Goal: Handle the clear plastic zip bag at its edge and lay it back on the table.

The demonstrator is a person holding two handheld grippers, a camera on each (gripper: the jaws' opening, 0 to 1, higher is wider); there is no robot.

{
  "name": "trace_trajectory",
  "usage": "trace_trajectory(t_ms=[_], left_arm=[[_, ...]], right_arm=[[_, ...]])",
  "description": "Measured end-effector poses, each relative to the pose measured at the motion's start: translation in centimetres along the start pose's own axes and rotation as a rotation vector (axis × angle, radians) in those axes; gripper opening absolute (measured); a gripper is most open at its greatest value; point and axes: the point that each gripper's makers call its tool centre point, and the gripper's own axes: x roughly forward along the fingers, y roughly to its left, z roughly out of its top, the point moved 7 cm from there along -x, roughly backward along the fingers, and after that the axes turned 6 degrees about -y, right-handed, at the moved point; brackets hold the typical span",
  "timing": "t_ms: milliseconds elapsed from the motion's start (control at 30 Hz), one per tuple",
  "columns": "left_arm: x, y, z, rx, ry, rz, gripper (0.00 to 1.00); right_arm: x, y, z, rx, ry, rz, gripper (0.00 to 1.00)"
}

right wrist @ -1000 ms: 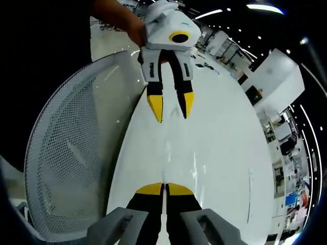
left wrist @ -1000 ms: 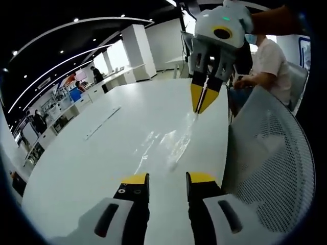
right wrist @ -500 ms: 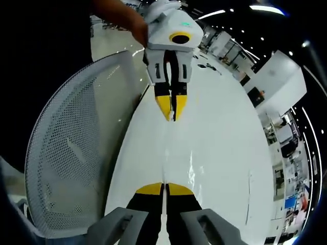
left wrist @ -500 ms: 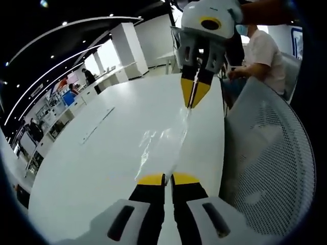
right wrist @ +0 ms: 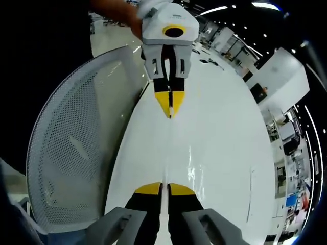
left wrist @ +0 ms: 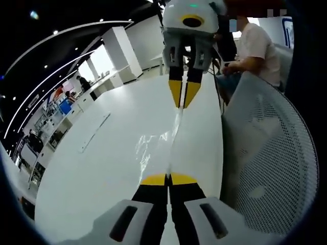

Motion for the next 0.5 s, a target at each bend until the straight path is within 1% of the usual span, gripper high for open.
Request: trace_trajectory(t_ms=[200, 300, 400, 500], left_arm=[[0.2, 0.0, 0.2, 0.002, 0.004, -0.013, 0.0], [0.3, 0.0, 0.3, -0.001, 0.004, -0.019, 0.0], [0.4, 0.0, 0.4, 0.0, 0.009, -0.023, 0.0], [0.6, -0.1, 0.5, -0.016, 0.011, -0.031, 0.0]], right_arm=[[0.2, -0.2, 0.2, 0.09, -0.032, 0.008, 0.01], [0.3, -0.4, 0.6, 0.078, -0.05, -0.004, 0.02], [0.8, -0.5, 1.4, 0.11, -0.082, 0.004, 0.06], [1.3, -0.3, 1.8, 0.113, -0.095, 0.013, 0.08]])
